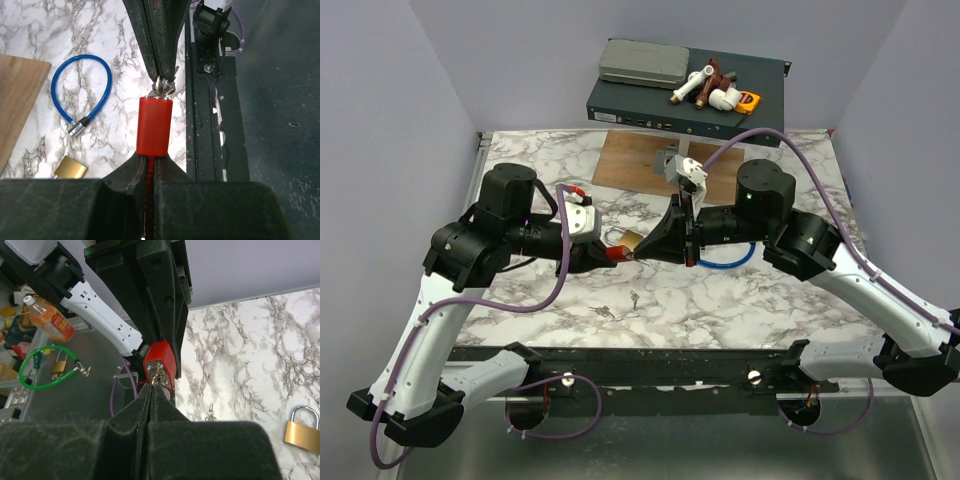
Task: Unlock with the key
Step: Unlock the lock.
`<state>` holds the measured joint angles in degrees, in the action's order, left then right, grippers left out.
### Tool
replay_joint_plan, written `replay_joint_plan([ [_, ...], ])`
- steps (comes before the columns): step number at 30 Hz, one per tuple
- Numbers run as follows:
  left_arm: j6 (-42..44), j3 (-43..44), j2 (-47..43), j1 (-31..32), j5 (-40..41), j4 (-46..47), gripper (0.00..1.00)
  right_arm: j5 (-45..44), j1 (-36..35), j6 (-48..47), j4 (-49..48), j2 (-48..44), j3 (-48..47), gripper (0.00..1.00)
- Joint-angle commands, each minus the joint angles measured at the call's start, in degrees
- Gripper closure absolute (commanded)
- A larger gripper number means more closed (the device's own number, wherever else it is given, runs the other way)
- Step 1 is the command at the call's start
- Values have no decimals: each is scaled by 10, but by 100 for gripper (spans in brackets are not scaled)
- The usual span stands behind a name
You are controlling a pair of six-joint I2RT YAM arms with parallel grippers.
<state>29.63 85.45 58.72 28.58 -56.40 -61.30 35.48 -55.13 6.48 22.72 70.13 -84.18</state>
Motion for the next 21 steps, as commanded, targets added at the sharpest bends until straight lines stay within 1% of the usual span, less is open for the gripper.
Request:
replay_joint_plan([
  [1, -24, 36, 17, 4, -30, 69, 100, 58, -9, 27, -36, 35, 22, 99],
  [6, -32, 51, 30, 6, -35, 76, 100, 53, -9, 25, -33, 38, 20, 99],
  [9, 1, 51, 29, 7, -21, 51, 100, 11, -9, -9, 22, 32, -9, 99],
  [10, 15, 46, 25, 7, -12, 40, 100, -15, -9, -20, 43, 24, -23, 94],
  [12, 41, 29, 16, 7, 12, 23, 100, -57, -7, -39, 66, 3, -40, 77],
  [13, 52, 24, 11, 7, 21, 17, 100, -79, -7, -45, 70, -7, -44, 64],
  [15, 60, 13, 4, 7, 35, 8, 100, -123, -7, -54, 73, -27, -48, 50],
  [18, 65, 3, 2, 7, 72, -3, 100, -162, -7, -55, 76, -43, -52, 41],
  [21, 84, 7, 11, 8, 124, -34, 100, -186, -7, -54, 74, -52, -35, 40],
])
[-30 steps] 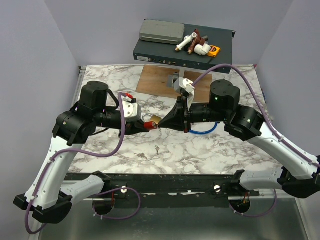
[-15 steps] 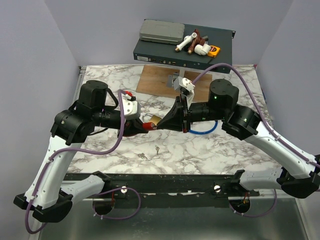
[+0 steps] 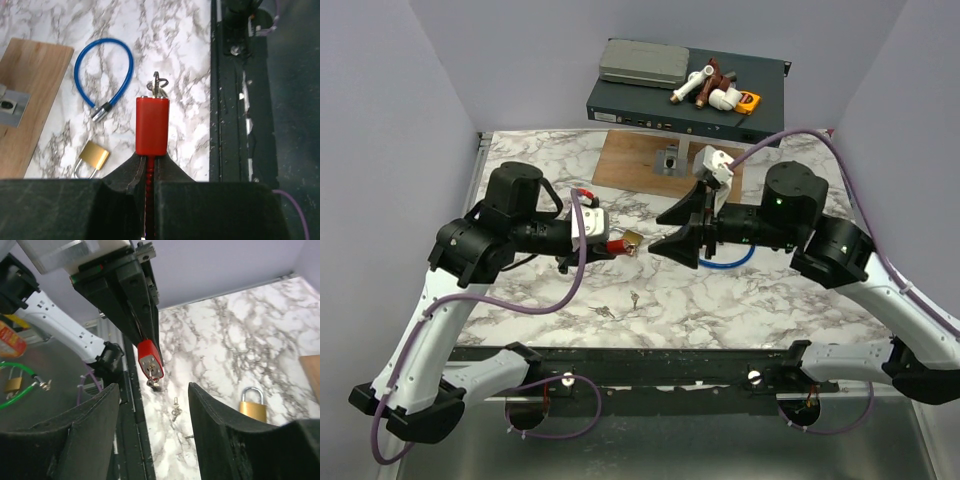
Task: Unlock with the key
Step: Unlock the lock.
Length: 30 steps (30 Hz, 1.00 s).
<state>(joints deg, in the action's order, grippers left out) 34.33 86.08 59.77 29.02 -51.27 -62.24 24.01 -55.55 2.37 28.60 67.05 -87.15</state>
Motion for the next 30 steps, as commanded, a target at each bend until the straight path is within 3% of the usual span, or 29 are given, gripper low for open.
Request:
replay_joint_plan([
  [1, 43, 5, 9, 5, 97, -43, 100, -76, -3, -14, 7, -27, 12, 40],
  [5, 58, 19, 48, 20, 194, -114, 100, -86, -3, -17, -65, -69, 111, 40],
  [10, 70, 35, 55, 21, 164, -156, 100, -86, -3, -37, -166, -96, 210, 41],
  [12, 84, 29, 42, 22, 149, -151, 100, -102, -3, -25, -157, -80, 202, 40],
  [19, 103, 11, 30, 24, 142, -147, 100, -17, -3, -6, -151, -34, 184, 31],
  [30, 102, -10, 19, 24, 123, -130, 100, 28, -3, 11, -186, 6, 165, 35],
])
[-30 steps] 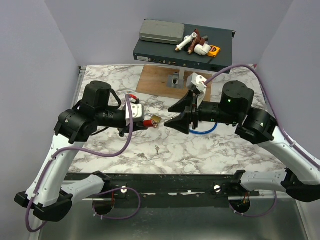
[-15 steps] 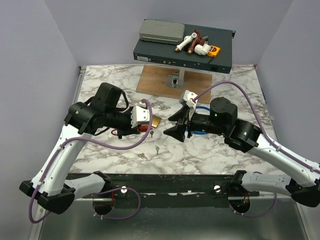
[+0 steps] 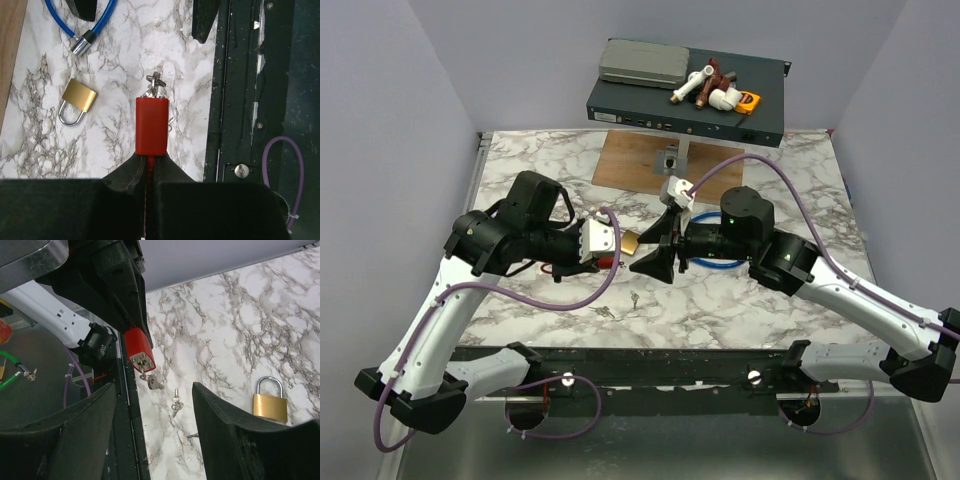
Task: Unlock with the key
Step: Unlock the lock.
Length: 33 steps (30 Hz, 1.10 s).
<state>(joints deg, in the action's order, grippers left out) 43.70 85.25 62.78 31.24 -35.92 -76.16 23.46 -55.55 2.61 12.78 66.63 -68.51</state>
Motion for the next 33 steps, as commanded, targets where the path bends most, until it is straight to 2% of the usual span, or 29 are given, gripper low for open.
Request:
replay_joint_plan([
  [1, 8, -2, -10, 2, -32, 10, 100, 36, -3, 9, -29, 13, -23, 35],
  [14, 6, 2, -13, 6, -46, 14, 100, 48, -3, 14, -44, 36, -32, 37],
  [33, 7, 11, -22, 12, -47, 15, 100, 73, -3, 13, -11, 64, -44, 49],
])
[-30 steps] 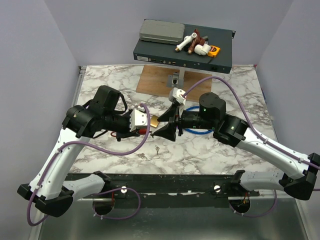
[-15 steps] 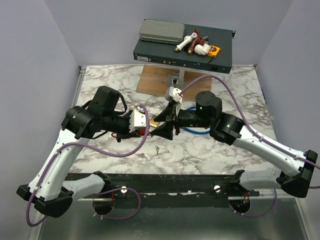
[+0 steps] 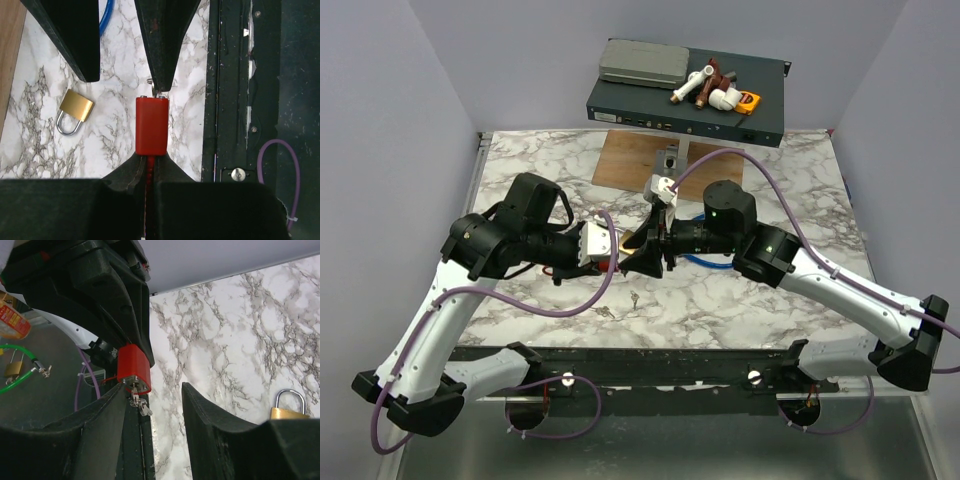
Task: Unlock with the key
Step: Unlock the lock.
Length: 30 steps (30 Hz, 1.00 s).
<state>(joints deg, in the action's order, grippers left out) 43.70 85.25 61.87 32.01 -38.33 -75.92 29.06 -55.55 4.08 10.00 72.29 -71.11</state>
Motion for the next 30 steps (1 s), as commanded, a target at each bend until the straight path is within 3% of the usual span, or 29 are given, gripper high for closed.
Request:
replay_joint_plan([
  [1, 8, 11, -14, 4, -21, 12, 100, 17, -3, -1, 18, 9, -17, 49],
  [10, 11, 15, -17, 5, -21, 10, 100, 13, -2, 1, 24, 3, -11, 50],
  [13, 9, 18, -18, 8, -21, 10, 100, 16, -2, 2, 26, 6, -15, 63],
  [17, 7, 19, -18, 10, -19, 13, 100, 27, -2, 3, 31, 15, -23, 89],
  [20, 5, 20, -19, 11, -18, 19, 100, 28, -2, 5, 32, 16, -22, 99],
  [30, 17, 23, -29, 37, 50, 100, 100, 41, 15, 86, 31, 41, -44, 99],
])
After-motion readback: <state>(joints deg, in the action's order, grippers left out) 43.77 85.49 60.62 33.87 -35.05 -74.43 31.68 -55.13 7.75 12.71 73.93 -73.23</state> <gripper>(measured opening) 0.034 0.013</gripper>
